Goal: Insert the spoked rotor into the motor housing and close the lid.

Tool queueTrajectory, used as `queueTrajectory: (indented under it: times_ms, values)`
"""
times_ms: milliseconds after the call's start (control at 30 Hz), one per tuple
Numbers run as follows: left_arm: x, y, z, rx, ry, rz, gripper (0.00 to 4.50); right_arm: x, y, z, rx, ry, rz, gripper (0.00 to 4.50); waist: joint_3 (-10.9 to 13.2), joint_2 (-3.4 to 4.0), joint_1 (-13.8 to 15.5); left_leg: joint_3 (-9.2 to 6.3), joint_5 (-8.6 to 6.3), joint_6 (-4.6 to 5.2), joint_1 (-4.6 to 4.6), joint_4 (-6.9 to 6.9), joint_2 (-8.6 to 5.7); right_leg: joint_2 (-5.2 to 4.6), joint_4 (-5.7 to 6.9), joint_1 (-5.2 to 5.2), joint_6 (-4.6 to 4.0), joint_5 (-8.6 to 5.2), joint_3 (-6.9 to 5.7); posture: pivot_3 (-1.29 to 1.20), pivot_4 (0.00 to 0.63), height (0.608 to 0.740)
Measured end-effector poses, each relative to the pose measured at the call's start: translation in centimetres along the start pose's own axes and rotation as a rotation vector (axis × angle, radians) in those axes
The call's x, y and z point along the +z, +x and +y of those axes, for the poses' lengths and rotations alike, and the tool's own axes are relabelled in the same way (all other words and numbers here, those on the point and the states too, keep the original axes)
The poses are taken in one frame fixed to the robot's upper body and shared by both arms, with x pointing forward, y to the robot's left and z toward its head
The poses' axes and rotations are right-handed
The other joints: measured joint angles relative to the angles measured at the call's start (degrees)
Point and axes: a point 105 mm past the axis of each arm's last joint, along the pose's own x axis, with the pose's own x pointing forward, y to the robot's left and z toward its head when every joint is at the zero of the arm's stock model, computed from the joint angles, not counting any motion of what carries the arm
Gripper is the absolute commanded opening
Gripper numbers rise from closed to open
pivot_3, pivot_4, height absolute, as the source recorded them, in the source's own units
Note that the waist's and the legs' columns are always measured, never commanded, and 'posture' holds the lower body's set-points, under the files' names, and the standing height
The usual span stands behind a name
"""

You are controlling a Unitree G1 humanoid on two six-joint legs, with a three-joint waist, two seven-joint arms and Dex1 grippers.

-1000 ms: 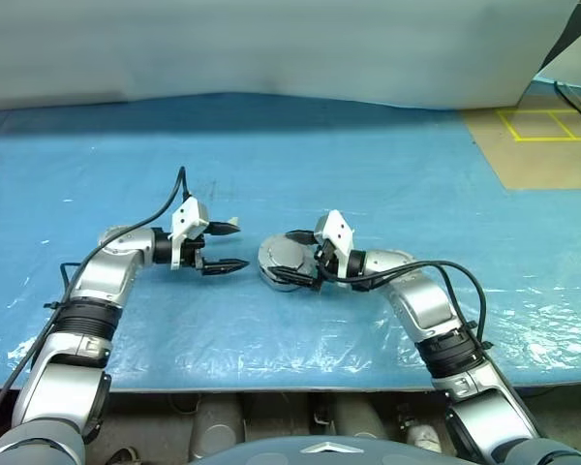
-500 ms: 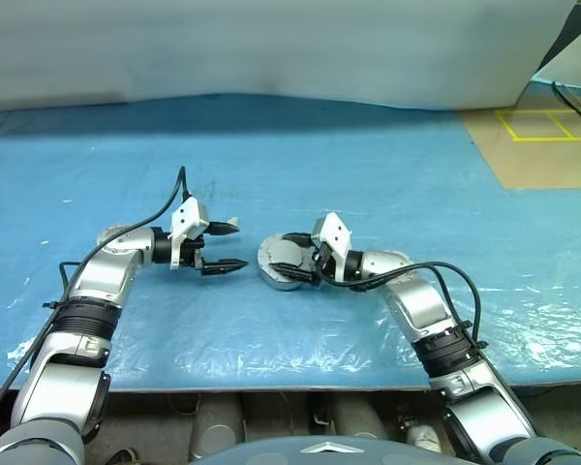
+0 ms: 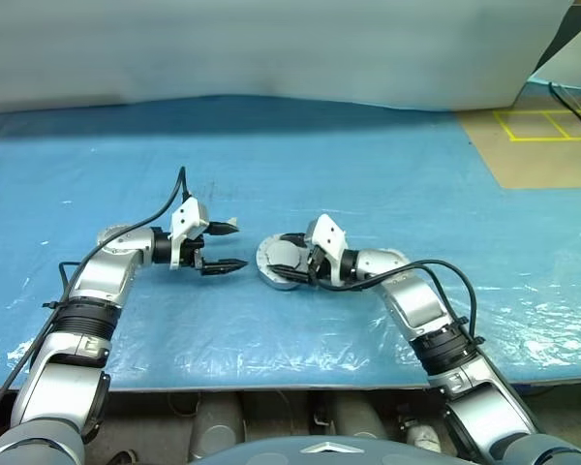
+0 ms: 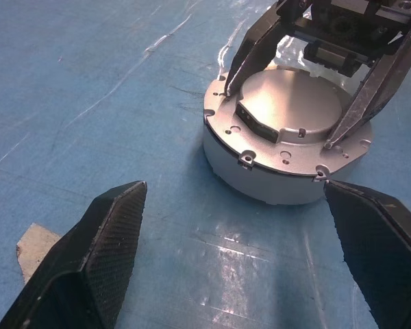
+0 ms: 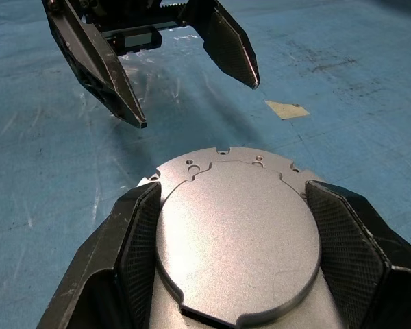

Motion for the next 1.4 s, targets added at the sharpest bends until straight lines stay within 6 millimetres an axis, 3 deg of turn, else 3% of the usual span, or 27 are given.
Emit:
queueTrajectory:
  times_ms: [833, 933, 1233, 1300, 1400]
  values:
    - [0.6, 0.7, -0.5, -0.027, -0.035, -0.012, 4.34, -0.4, -0.4, -0.2, 0.051, 0.006, 0.108, 2.97, -0.05, 0.01, 0.32, 0.00, -0.01, 0.00, 0.47, -0.20, -0.01, -0.03, -0.31, 0.54, 0.01, -0.01, 0.00, 0.00, 0.150, 0.740]
    - [1.0, 1.2, -0.9, -0.052, -0.104, -0.041, 3.80, -0.3, -0.4, -0.2, 0.052, 0.006, 0.108, 2.97, -0.06, 0.03, 0.29, 0.01, -0.01, 0.00, 0.48, -0.24, -0.01, -0.03, -0.34, 0.54, 0.01, -0.01, 0.00, 0.00, 0.150, 0.740]
    - [-0.4, 2.8, -2.7, -0.097, -0.209, -0.051, 0.84, -0.3, -0.3, -0.2, 0.054, 0.002, 0.109, 2.97, -0.07, 0.04, 0.23, 0.00, -0.01, 0.01, 0.47, -0.30, -0.02, -0.03, -0.47, 0.56, 0.01, -0.01, -0.01, 0.00, 0.150, 0.740]
    - [-0.4, 2.8, -2.6, -0.090, -0.202, -0.044, 0.84, -0.3, -0.3, -0.2, 0.054, 0.002, 0.109, 2.97, -0.07, 0.05, 0.24, 0.00, -0.01, 0.01, 0.48, -0.30, -0.02, -0.02, -0.48, 0.57, 0.02, -0.01, -0.01, 0.00, 0.150, 0.740]
    - [-0.4, 2.9, -2.4, -0.080, -0.194, -0.044, 0.33, -0.3, -0.3, -0.2, 0.054, 0.003, 0.109, 2.97, -0.08, 0.05, 0.24, 0.00, -0.01, 0.02, 0.49, -0.34, -0.02, -0.03, -0.57, 0.62, 0.02, -0.01, -0.01, 0.00, 0.150, 0.740]
